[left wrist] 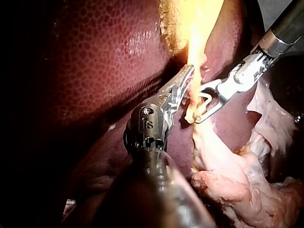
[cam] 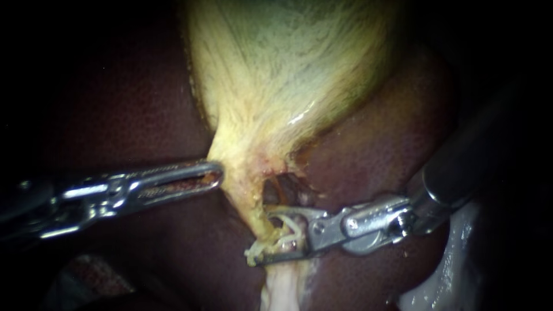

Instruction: Clipping second clip left tube

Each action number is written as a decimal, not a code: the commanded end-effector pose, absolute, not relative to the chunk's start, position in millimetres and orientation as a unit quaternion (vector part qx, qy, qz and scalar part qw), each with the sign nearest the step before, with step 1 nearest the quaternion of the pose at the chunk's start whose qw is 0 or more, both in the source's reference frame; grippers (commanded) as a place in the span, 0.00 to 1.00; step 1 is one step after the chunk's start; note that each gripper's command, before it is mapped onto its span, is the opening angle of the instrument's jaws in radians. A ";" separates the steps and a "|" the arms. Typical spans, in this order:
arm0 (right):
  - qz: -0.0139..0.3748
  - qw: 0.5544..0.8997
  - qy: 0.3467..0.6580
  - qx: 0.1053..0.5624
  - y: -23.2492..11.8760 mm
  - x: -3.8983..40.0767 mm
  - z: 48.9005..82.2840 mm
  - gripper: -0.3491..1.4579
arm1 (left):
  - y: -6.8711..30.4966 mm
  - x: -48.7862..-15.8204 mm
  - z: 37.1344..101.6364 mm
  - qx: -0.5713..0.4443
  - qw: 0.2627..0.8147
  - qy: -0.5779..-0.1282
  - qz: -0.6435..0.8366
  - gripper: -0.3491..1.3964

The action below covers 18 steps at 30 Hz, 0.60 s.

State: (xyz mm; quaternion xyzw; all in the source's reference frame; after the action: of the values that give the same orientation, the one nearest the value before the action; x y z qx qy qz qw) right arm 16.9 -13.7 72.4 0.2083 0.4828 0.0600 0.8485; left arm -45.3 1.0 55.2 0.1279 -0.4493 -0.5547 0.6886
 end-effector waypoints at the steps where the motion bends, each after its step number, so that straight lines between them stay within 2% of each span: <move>1: 0.060 0.849 0.483 0.208 -13.7 17.4 72.5 0.52 | 1.0 -45.4 55.3 0.128 0.689 -0.449 -0.554 0.00; 7: 0.061 0.848 0.482 0.212 -13.6 19.1 72.8 0.49 | 1.0 -45.7 55.3 0.129 0.689 -0.450 -0.554 0.00; 9: 0.065 0.848 0.480 0.215 -13.6 18.9 72.8 0.45 | 1.0 -45.8 55.3 0.129 0.689 -0.450 -0.554 0.00; 11: 0.073 0.850 0.473 0.223 -13.5 18.5 72.7 0.34 | 1.0 -45.8 55.3 0.129 0.689 -0.450 -0.554 0.00; 13: 0.094 0.854 0.452 0.240 -13.5 17.8 72.6 0.09 | 1.0 -45.8 55.3 0.129 0.689 -0.450 -0.554 0.00; 14: 0.094 0.857 0.444 0.242 -13.4 17.6 72.6 0.00 | 1.0 -45.8 55.3 0.129 0.689 -0.450 -0.554 0.00; 18: 0.097 0.861 0.434 0.248 -12.8 17.1 72.6 0.00 | 1.0 -45.9 55.4 0.129 0.689 -0.450 -0.554 0.00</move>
State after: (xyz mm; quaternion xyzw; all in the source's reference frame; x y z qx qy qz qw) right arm 17.0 -12.7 72.7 0.2482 0.4333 0.0982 0.8608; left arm -45.9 1.0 55.5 0.1287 -0.4495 -0.5542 0.6887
